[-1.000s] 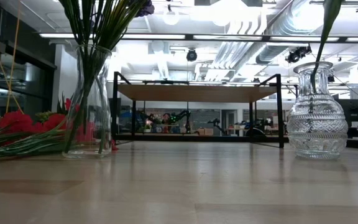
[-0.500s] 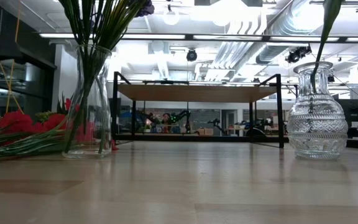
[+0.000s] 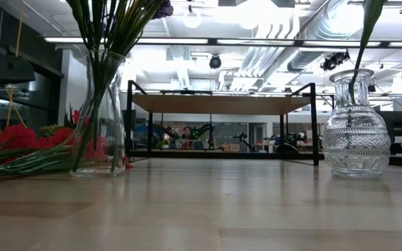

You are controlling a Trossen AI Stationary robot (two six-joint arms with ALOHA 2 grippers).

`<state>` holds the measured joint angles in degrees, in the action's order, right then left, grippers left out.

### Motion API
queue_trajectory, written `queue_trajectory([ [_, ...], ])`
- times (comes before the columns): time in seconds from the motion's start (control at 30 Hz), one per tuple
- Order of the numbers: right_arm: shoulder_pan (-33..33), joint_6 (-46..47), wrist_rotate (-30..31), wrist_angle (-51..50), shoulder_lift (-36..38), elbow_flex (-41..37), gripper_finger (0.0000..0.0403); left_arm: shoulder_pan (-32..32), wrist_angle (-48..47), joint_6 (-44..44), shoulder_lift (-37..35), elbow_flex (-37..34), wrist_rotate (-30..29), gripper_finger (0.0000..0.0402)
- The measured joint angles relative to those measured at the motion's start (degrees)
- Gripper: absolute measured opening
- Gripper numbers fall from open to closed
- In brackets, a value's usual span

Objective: Pick and place flowers into a vace then onto a shelf
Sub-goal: Put the right red flower into the right transparent flower vase

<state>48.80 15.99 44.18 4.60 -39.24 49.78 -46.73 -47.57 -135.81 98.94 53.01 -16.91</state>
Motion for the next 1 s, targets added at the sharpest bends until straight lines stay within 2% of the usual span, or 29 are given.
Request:
queue_trajectory([
  [0.17,0.0,0.0,0.0,0.0,0.0,0.0,0.0142,0.03,-0.46,0.11,0.11,-0.04,1.14,0.0151],
  [0.5,0.0,0.0,0.0,0.0,-0.04,0.0,0.0142,-0.1,-1.33,-0.24,0.17,-0.15,3.62,0.0036],
  [0.7,0.0,0.0,-0.02,0.0,-0.04,0.0,0.0142,-0.06,-1.66,-0.98,0.2,-0.15,5.64,0.0032],
  [0.87,0.0,0.0,-0.55,0.0,-0.04,0.0,0.0142,0.01,-2.05,-1.58,0.22,-0.15,7.87,0.0047],
  [1.0,0.0,0.0,-1.01,0.0,-0.04,0.0,0.0142,0.01,-2.26,-1.6,0.22,-0.15,9.11,0.0032],
])
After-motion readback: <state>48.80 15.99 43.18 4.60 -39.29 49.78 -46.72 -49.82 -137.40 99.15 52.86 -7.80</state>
